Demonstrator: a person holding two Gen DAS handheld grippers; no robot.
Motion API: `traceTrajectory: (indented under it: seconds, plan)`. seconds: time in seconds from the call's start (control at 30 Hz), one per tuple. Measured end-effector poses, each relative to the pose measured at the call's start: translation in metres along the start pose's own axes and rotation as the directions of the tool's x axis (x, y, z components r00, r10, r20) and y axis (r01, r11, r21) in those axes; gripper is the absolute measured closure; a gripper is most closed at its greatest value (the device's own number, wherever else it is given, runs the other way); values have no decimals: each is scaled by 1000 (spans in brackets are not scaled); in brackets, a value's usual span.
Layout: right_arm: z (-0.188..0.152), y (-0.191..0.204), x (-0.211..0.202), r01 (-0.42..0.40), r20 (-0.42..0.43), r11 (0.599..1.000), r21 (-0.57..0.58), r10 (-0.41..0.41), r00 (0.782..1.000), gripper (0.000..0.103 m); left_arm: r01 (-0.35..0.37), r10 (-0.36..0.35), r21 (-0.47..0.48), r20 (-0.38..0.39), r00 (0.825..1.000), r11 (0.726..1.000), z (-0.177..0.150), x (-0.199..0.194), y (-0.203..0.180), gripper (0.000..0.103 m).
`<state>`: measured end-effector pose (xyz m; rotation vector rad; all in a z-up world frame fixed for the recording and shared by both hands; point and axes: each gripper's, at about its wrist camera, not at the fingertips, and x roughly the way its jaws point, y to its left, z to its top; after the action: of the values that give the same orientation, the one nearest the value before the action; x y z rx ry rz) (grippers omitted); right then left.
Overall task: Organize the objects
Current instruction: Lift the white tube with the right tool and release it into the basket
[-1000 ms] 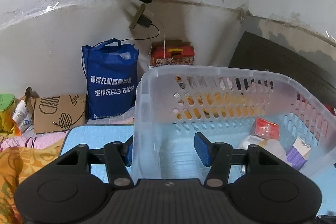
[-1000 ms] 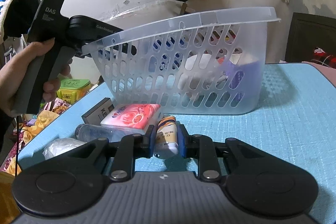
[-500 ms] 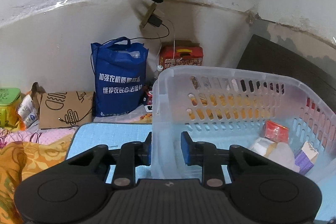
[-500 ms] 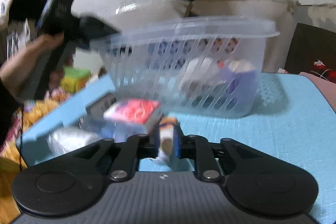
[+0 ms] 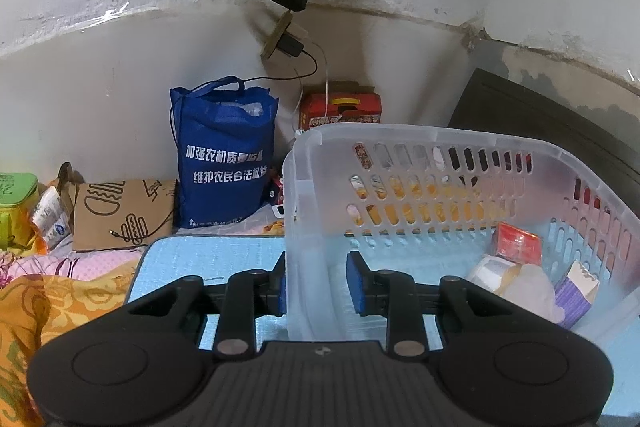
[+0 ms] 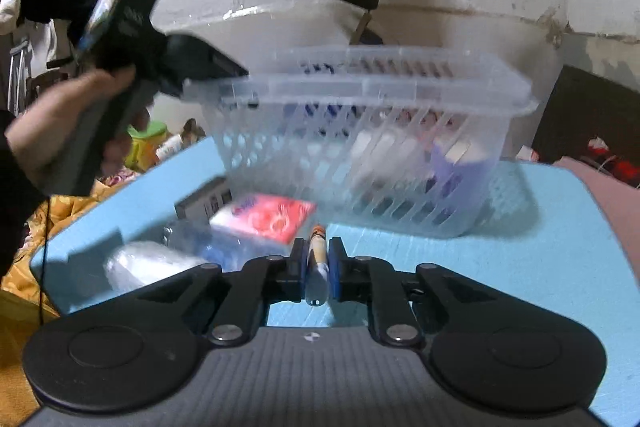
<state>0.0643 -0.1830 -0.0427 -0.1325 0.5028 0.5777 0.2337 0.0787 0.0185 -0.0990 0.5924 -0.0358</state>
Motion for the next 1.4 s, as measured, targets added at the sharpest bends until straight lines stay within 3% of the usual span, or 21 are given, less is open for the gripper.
traceTrajectory:
  seconds: [0.23, 0.47, 0.63, 0.73, 0.8, 0.87, 0.97, 1.13, 1.2, 1.27, 1.4]
  plan:
    - [-13, 6, 11, -17, -86, 999, -27, 14, 996, 90, 0, 0, -3, 1, 1000, 1000, -1, -3, 0, 70]
    - [-13, 9, 5, -16, -103, 999, -38, 12, 995, 90, 6, -6, -5, 2, 1000, 1000, 0, -3, 1, 70]
    - [24, -1, -44, -50, 47, 999, 2, 50, 998, 90, 8, -8, -5, 1, 1000, 1000, 0, -3, 1, 70]
    - [66, -2, -77, -29, 164, 999, -35, 34, 986, 90, 9, -9, -6, 1, 1000, 1000, 0, -3, 1, 70]
    - [94, -6, -80, 4, 194, 998, -70, 10, 981, 90, 9, -9, -7, 0, 1000, 1000, 0, -3, 1, 70]
    - [125, -20, -66, 56, 189, 995, -88, -38, 981, 90, 7, -7, -6, -3, 1000, 1000, 1, -3, 2, 70]
    - [159, -52, -23, 102, 110, 993, -65, -94, 989, 90, 0, 0, 2, -5, 1000, 1000, 0, -4, 0, 70]
    - [166, -74, 31, 135, 22, 991, -10, -135, 991, 90, 4, -4, 2, -3, 1000, 1000, 1, -3, 2, 70]
    - [161, -79, 43, 150, -2, 989, -1, -150, 989, 85, 7, -7, -1, -3, 1000, 1000, 2, -2, 2, 70]
    - [158, -82, 45, 169, 1, 985, 13, -169, 986, 53, 6, -6, 0, -3, 1000, 1000, 2, -2, 2, 70]
    - [147, -84, 29, 179, 40, 983, 49, -181, 983, 49, 7, -7, 0, -6, 1000, 1000, 3, -2, 4, 68]
